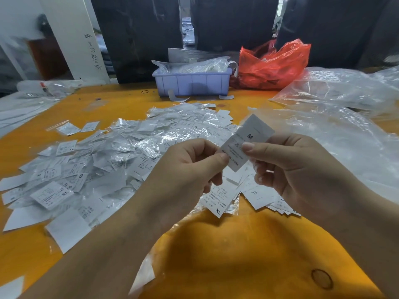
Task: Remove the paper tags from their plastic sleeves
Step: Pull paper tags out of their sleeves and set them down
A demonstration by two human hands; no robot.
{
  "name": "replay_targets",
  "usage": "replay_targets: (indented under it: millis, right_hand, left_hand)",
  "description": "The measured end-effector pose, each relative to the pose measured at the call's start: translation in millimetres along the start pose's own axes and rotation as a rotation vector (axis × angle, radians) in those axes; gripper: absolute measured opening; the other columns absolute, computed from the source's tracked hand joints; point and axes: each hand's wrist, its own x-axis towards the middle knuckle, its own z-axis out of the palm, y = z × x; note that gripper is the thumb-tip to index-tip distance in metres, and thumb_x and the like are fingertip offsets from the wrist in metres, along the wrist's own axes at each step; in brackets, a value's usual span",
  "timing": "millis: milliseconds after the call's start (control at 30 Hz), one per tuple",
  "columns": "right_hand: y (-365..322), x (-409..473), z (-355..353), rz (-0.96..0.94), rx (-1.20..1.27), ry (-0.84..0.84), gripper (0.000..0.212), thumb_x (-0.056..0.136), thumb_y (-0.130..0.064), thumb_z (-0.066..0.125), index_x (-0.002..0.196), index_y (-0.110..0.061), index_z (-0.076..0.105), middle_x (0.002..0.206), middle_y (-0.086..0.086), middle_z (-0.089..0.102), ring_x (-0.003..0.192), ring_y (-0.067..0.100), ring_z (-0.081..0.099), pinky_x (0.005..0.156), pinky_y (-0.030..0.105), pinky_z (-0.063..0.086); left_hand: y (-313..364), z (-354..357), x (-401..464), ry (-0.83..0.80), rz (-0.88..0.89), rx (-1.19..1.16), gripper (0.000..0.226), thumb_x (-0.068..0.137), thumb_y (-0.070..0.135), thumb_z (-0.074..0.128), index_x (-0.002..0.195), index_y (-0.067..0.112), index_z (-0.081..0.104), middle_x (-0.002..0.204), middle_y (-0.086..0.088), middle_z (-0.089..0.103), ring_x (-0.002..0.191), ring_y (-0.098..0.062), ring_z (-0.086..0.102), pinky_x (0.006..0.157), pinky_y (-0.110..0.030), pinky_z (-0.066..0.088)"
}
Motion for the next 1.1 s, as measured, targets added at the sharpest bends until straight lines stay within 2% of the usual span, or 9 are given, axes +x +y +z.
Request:
replay_targets:
  millis: [100, 200, 400, 500, 633, 800, 967, 1033, 1100]
  right_hand:
    - [2.3, 0.0, 1.1, 0.002, -0.002, -0.016, 0.021, 0.055, -0.030, 0.077, 0.070, -0.016, 0.078, 0.066, 0.004, 0.061, 0.054, 0.010, 0.050, 0.052, 0.022, 0.045]
    - [5.6, -0.1, 2.5, 0.002, -0.015, -0.029, 0.041, 0.050, -0.033, 0.079, 0.083, -0.009, 0.077, 0.063, 0.001, 0.061, 0.053, 0.008, 0.052, 0.051, 0.021, 0.046]
    - [6.6, -3.1, 5.0, 0.003, -0.040, -0.078, 0.028, 0.058, -0.033, 0.075, 0.084, -0.024, 0.079, 0.061, -0.004, 0.060, 0.056, 0.007, 0.053, 0.052, 0.021, 0.047]
    - [5.8, -3.3, 4.6, 0.011, -0.052, -0.087, 0.033, 0.056, -0.036, 0.076, 0.085, -0.022, 0.078, 0.063, -0.002, 0.061, 0.058, 0.008, 0.053, 0.052, 0.021, 0.047]
    - [6.3, -3.3, 3.0, 0.031, -0.110, -0.131, 0.029, 0.067, -0.032, 0.083, 0.090, -0.016, 0.077, 0.067, 0.000, 0.062, 0.058, 0.008, 0.054, 0.053, 0.022, 0.045]
    - [8.7, -3.0, 3.0, 0.077, -0.156, -0.219, 0.031, 0.068, -0.027, 0.076, 0.097, -0.014, 0.075, 0.089, 0.018, 0.066, 0.064, 0.012, 0.055, 0.056, 0.026, 0.044]
    - [0.5, -7.7, 3.4, 0.143, -0.410, -0.309, 0.020, 0.068, -0.029, 0.084, 0.085, -0.023, 0.076, 0.067, -0.010, 0.067, 0.060, 0.002, 0.060, 0.052, 0.017, 0.043]
    - [-1.6, -7.6, 0.3, 0.053, -0.665, -0.245, 0.012, 0.073, -0.032, 0.080, 0.083, -0.028, 0.075, 0.067, -0.018, 0.067, 0.059, -0.001, 0.060, 0.049, 0.011, 0.041]
    - [-3.4, -7.1, -5.7, -0.049, -0.839, -0.137, 0.010, 0.076, -0.034, 0.074, 0.085, -0.032, 0.072, 0.074, -0.022, 0.066, 0.062, -0.002, 0.060, 0.051, 0.011, 0.044]
  left_hand:
    - [-0.6, 0.7, 0.2, 0.008, 0.011, 0.002, 0.018, 0.091, 0.020, 0.063, 0.074, 0.020, 0.070, 0.055, 0.004, 0.058, 0.047, -0.006, 0.046, 0.044, -0.013, 0.038]
    - [-0.5, 1.4, -0.3, 0.006, 0.028, 0.000, 0.016, 0.086, 0.027, 0.066, 0.070, 0.024, 0.069, 0.056, 0.004, 0.059, 0.047, -0.006, 0.046, 0.045, -0.014, 0.038]
    - [-1.0, 0.3, -0.6, 0.007, 0.039, -0.006, 0.015, 0.074, 0.040, 0.066, 0.070, 0.025, 0.069, 0.056, 0.004, 0.060, 0.047, -0.006, 0.048, 0.045, -0.014, 0.039]
    - [-1.5, 0.0, -0.2, 0.005, 0.032, -0.016, 0.013, 0.074, 0.041, 0.066, 0.076, 0.030, 0.072, 0.056, 0.005, 0.060, 0.048, -0.006, 0.048, 0.045, -0.015, 0.039]
    - [-1.8, -0.5, 0.2, -0.005, 0.047, -0.011, 0.013, 0.076, 0.039, 0.065, 0.078, 0.029, 0.073, 0.057, 0.005, 0.059, 0.049, -0.007, 0.048, 0.045, -0.014, 0.039]
    - [0.9, -0.8, -0.3, 0.043, 0.030, -0.019, 0.015, 0.077, 0.036, 0.066, 0.071, 0.023, 0.072, 0.056, 0.003, 0.059, 0.049, -0.007, 0.047, 0.045, -0.015, 0.039]
    - [1.3, -3.5, 0.7, 0.174, -0.003, -0.025, 0.020, 0.087, 0.027, 0.067, 0.068, 0.020, 0.070, 0.053, 0.003, 0.055, 0.047, -0.007, 0.043, 0.044, -0.015, 0.038]
    - [1.1, -6.6, 1.8, 0.258, -0.011, -0.037, 0.023, 0.090, 0.023, 0.065, 0.067, 0.021, 0.069, 0.052, 0.004, 0.054, 0.046, -0.007, 0.042, 0.043, -0.014, 0.036]
    - [0.1, -9.1, 2.3, 0.363, 0.037, 0.082, 0.019, 0.090, 0.025, 0.065, 0.071, 0.020, 0.068, 0.052, 0.009, 0.055, 0.047, -0.002, 0.045, 0.043, -0.014, 0.038]
